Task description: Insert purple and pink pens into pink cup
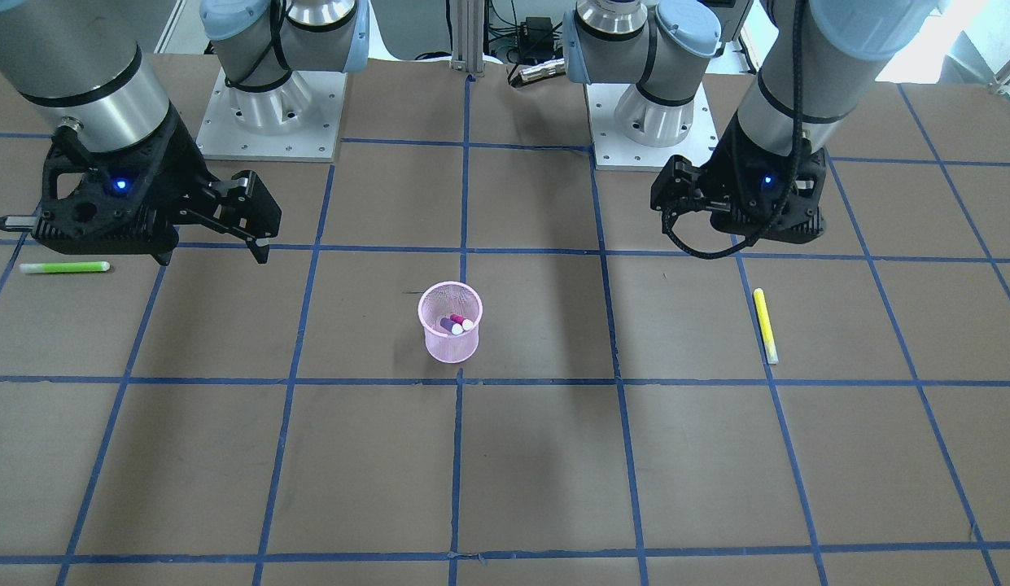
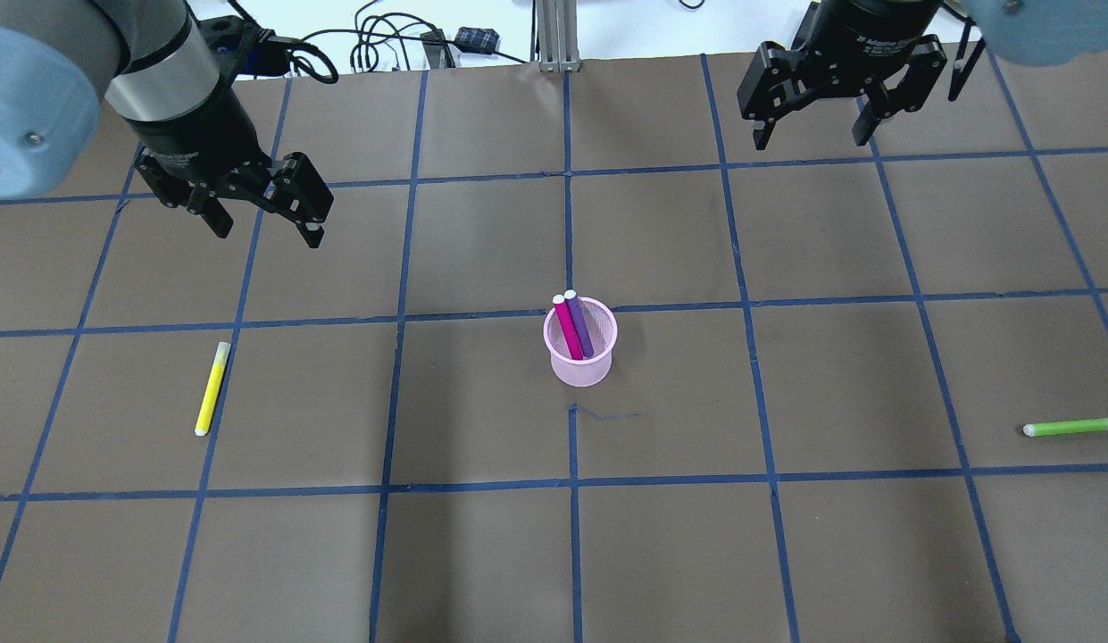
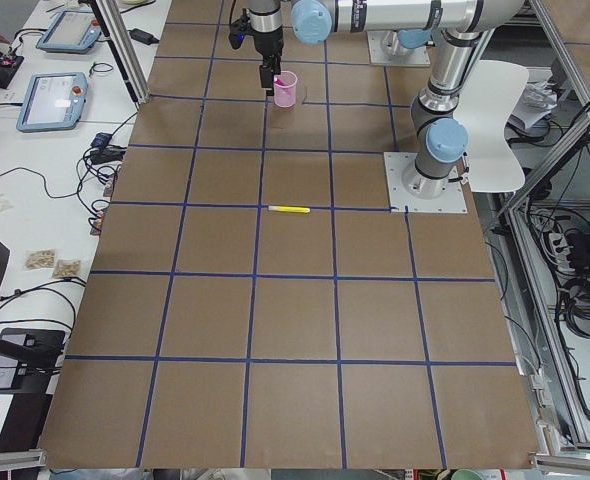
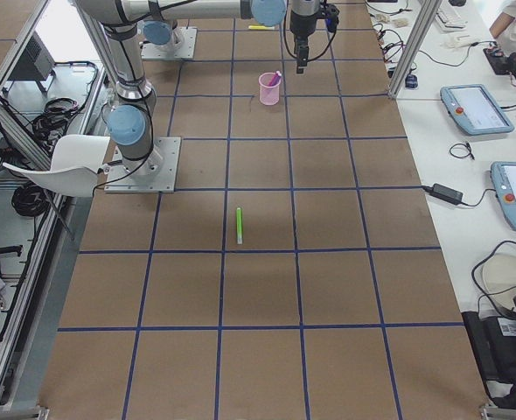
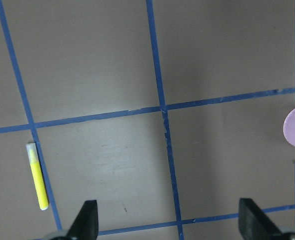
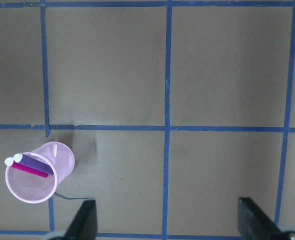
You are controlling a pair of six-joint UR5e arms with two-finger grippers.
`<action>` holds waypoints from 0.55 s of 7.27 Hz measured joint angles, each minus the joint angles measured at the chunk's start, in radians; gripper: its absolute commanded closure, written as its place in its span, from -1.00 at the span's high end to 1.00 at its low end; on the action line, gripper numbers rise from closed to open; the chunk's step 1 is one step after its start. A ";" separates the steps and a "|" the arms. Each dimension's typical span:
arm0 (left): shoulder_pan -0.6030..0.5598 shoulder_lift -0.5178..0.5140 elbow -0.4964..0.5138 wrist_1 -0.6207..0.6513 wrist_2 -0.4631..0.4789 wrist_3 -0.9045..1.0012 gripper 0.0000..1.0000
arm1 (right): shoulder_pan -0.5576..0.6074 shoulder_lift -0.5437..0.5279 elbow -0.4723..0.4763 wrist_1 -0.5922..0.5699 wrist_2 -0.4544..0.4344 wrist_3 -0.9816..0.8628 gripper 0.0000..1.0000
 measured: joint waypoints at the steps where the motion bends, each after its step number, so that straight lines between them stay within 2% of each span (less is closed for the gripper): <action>1: 0.001 0.022 -0.012 -0.003 0.000 -0.002 1.00 | 0.000 -0.005 0.002 0.001 -0.002 -0.012 1.00; 4: 0.003 0.039 -0.021 -0.003 0.000 -0.004 1.00 | 0.000 -0.009 0.000 0.006 -0.008 -0.053 1.00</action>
